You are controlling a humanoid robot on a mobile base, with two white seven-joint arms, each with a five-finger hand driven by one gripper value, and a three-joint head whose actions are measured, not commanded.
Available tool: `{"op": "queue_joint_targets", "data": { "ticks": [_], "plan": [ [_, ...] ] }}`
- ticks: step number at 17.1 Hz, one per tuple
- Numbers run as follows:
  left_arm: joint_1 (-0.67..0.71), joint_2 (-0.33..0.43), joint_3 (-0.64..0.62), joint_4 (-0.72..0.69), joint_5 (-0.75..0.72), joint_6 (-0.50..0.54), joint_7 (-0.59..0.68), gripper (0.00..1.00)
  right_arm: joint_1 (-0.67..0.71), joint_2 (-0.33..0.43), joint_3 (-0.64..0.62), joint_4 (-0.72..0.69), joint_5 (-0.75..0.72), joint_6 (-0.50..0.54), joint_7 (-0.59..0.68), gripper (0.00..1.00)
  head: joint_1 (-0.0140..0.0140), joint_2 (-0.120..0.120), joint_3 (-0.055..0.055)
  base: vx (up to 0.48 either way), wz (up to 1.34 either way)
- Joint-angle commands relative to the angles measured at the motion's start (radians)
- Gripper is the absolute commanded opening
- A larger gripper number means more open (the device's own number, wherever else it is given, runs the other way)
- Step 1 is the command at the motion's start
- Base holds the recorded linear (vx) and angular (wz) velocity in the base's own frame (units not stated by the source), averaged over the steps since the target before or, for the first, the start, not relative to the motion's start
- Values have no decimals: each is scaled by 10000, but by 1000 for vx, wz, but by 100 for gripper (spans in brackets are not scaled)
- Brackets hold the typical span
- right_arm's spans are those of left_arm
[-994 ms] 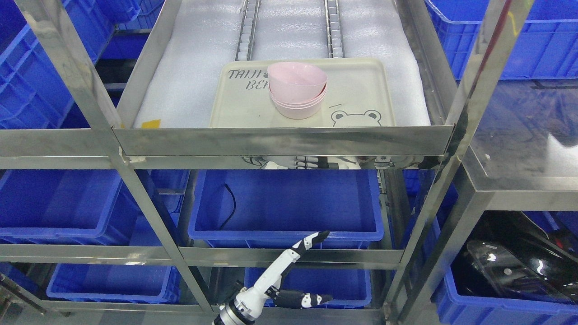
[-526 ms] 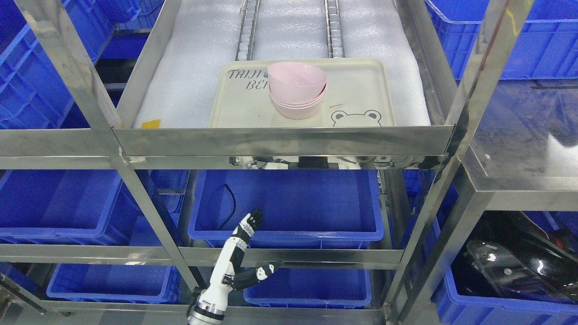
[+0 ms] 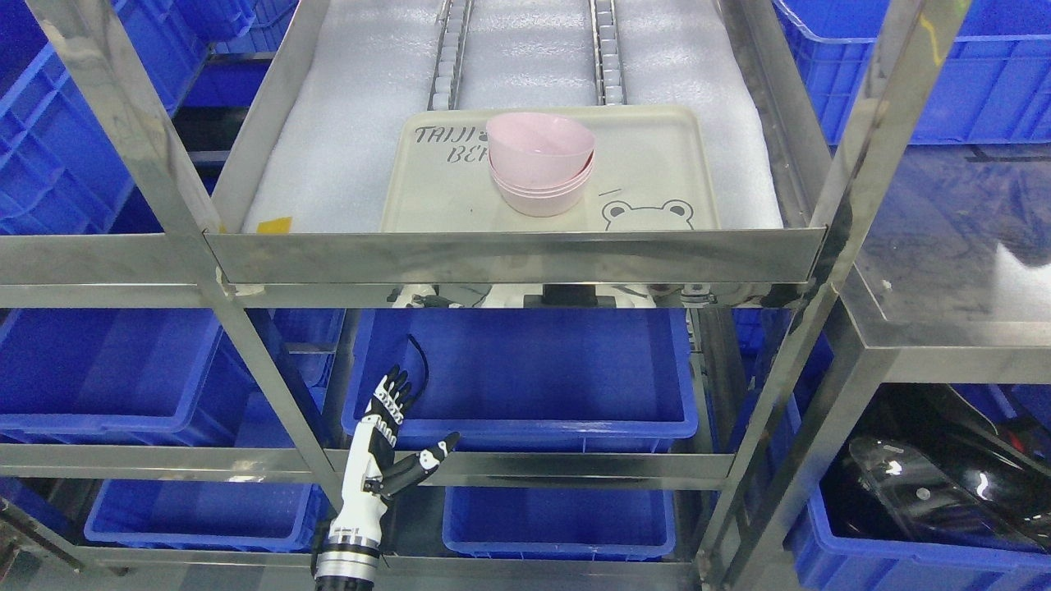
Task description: Stack pink IKEA bowl on shelf middle layer
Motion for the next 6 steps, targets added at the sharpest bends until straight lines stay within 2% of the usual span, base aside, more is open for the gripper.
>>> {"op": "queue_joint_targets", "data": {
  "ticks": [1, 6],
  "plan": [
    [240, 103, -395, -1873, -26, -396, -129, 100, 215, -175, 0, -175, 0, 8, 1, 100, 0, 0, 0, 0, 0],
    [194, 103, -182, -1905, -42, 355, -22, 100, 215, -175, 0, -175, 0, 8, 1, 100, 0, 0, 0, 0, 0]
  ]
}}
